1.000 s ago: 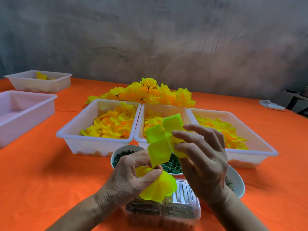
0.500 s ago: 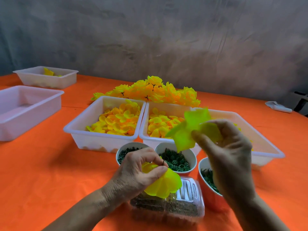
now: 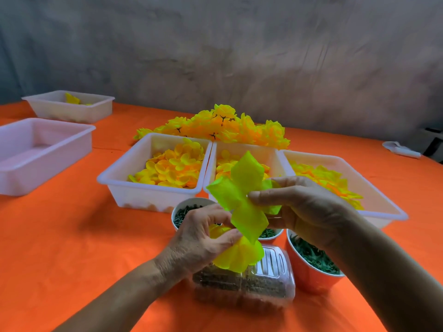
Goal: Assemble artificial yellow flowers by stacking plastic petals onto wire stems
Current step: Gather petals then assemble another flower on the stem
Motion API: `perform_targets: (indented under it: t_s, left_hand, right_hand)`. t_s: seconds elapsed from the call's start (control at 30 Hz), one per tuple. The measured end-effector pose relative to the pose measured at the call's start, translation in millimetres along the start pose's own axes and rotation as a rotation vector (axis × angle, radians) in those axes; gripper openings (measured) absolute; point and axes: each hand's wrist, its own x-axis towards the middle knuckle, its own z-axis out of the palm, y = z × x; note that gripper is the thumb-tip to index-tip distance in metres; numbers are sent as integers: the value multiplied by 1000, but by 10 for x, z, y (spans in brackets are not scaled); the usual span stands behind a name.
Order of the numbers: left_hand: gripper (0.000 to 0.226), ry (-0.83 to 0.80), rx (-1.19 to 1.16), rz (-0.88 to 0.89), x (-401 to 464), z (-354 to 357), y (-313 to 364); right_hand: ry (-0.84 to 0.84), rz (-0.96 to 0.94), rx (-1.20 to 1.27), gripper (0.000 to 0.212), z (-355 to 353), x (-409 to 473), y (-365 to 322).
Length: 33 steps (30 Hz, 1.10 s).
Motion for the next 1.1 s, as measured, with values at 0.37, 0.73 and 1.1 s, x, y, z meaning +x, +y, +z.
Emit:
perform_targets:
  t_s: [0.37,0.73,1.1]
  left_hand:
    - [21,58,-56,-66,-3,19,-4]
    - [24,63,-26,-51,2,27,28]
    - [19,25,-360,-252,-3,-75,137]
  right_hand:
    - [5,21,-179,20,82,97,-79]
    - [0,65,-101,7,75,153,7]
    - [-40,101,-48,22,44,170,33]
